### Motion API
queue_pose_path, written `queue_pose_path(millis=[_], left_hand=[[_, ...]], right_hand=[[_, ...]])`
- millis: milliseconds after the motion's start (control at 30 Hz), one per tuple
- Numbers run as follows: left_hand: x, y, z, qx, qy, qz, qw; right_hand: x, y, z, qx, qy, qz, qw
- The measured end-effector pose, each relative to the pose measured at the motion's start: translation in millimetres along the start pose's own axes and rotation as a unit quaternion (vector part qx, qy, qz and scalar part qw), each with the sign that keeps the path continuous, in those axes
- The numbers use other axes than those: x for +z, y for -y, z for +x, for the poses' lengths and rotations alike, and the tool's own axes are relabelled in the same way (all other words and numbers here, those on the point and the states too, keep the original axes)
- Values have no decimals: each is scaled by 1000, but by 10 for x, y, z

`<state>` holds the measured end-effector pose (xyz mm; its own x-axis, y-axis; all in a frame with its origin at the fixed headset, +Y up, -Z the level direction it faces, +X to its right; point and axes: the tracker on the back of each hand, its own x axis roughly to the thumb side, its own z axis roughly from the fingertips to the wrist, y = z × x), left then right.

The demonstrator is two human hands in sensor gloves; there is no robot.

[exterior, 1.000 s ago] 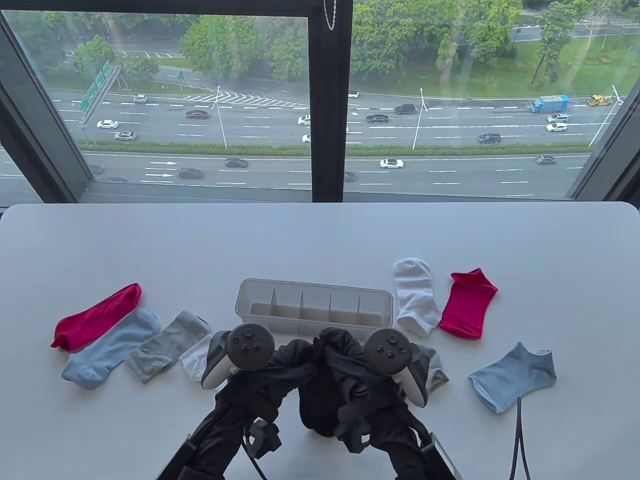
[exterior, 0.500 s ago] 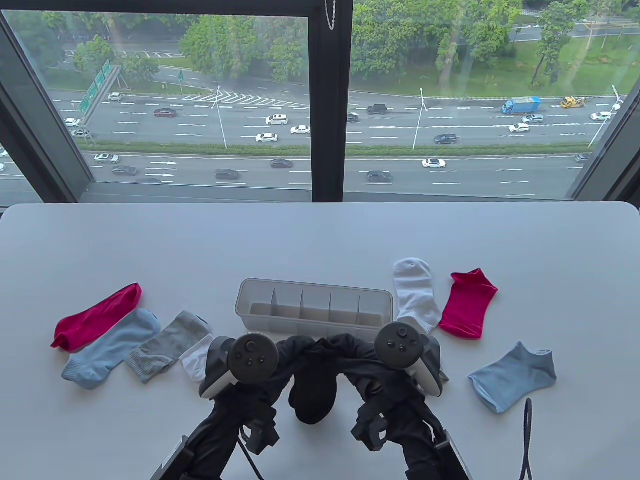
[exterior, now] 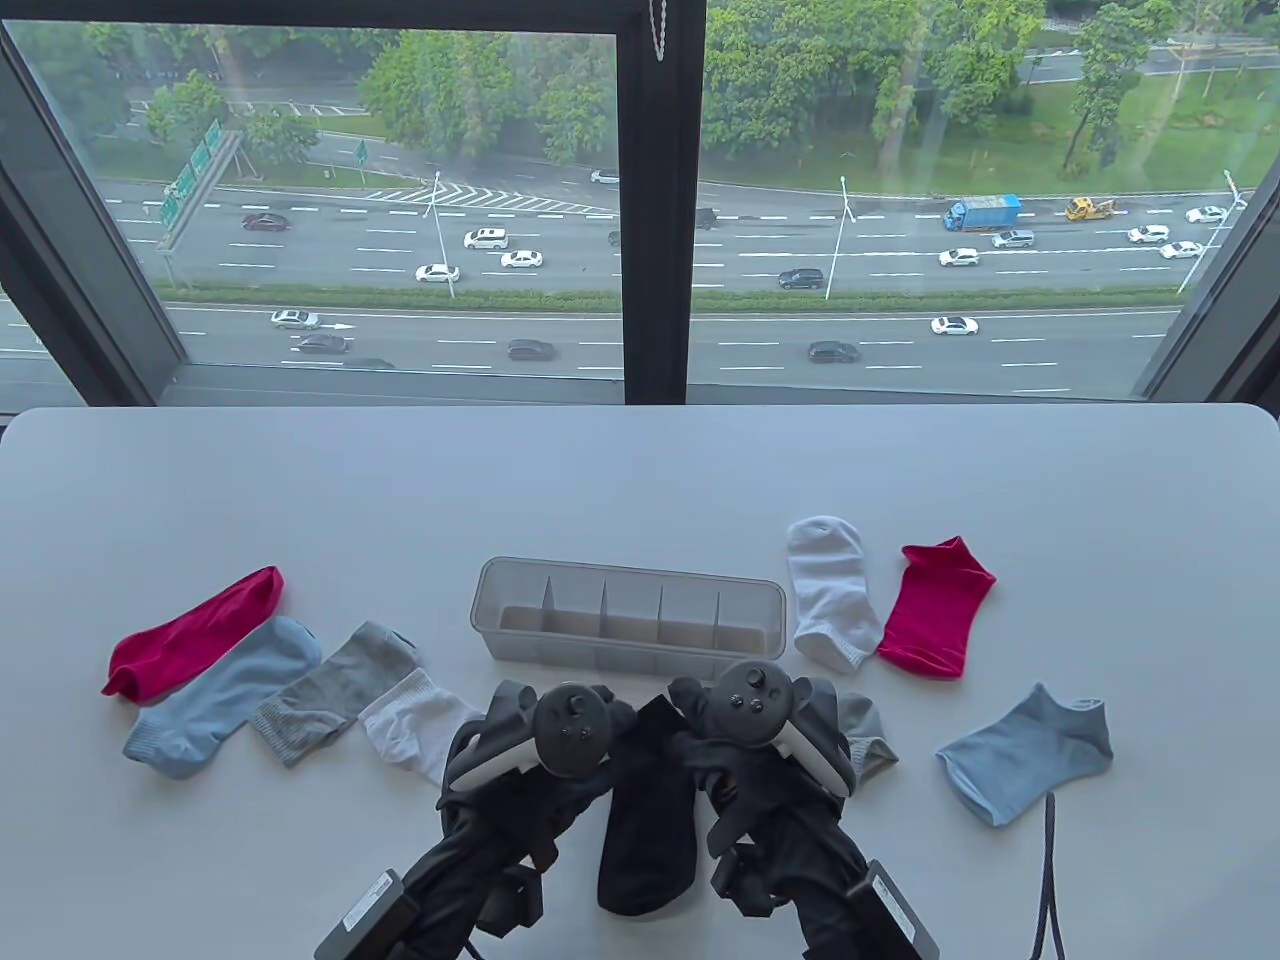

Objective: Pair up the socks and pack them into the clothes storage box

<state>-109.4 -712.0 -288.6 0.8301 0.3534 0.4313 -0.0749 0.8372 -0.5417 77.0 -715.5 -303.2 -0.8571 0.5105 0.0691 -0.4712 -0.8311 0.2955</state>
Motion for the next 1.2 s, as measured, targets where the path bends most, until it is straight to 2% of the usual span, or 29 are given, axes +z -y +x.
queue_pose_path(millis=[33, 67, 100, 200, 300, 400, 533, 667, 833, 900, 967, 1067, 1100, 1133, 1200], left_hand=[[-24, 40, 32, 2, 23, -34, 999], [-65, 153, 70, 13, 47, -107, 993], [-95, 273, 78, 17, 38, -163, 986], [-190, 531, 1, -23, 4, -248, 969], [-236, 514, -47, -7, -3, -237, 972], [-240, 520, -112, 20, 3, -248, 968], [-242, 516, -167, 35, -1, -248, 968], [-242, 502, -184, 33, -7, -243, 969], [-235, 458, -290, 70, -12, -231, 970], [-236, 454, -300, 73, -12, -232, 970], [-237, 448, -293, 68, -14, -232, 970], [-235, 446, -295, 67, -14, -231, 971], [-233, 447, -296, 68, -13, -230, 971], [-233, 448, -296, 68, -14, -230, 971], [-232, 451, -293, 65, -16, -230, 971]], right_hand=[[17, 18, 12, 4, 3, -2, 1000], [47, 26, 31, 9, 11, 5, 1000], [76, 4, 40, 14, 17, 19, 1000], [134, -149, 19, 32, 19, 99, 994], [80, -322, 6, 37, 13, 162, 986], [38, -494, -15, 18, 13, 235, 972], [39, -604, -51, 48, 13, 245, 968], [56, -626, -36, 75, 17, 247, 966], [69, -654, -11, 90, 24, 265, 960], [78, -688, 16, 123, 26, 264, 956], [81, -737, 59, 169, 24, 240, 956], [73, -761, 112, 214, 19, 163, 963], [60, -743, 109, 199, 11, 129, 971], [40, -734, 93, 169, -1, 123, 978], [18, -704, 48, 126, -15, 159, 979]])
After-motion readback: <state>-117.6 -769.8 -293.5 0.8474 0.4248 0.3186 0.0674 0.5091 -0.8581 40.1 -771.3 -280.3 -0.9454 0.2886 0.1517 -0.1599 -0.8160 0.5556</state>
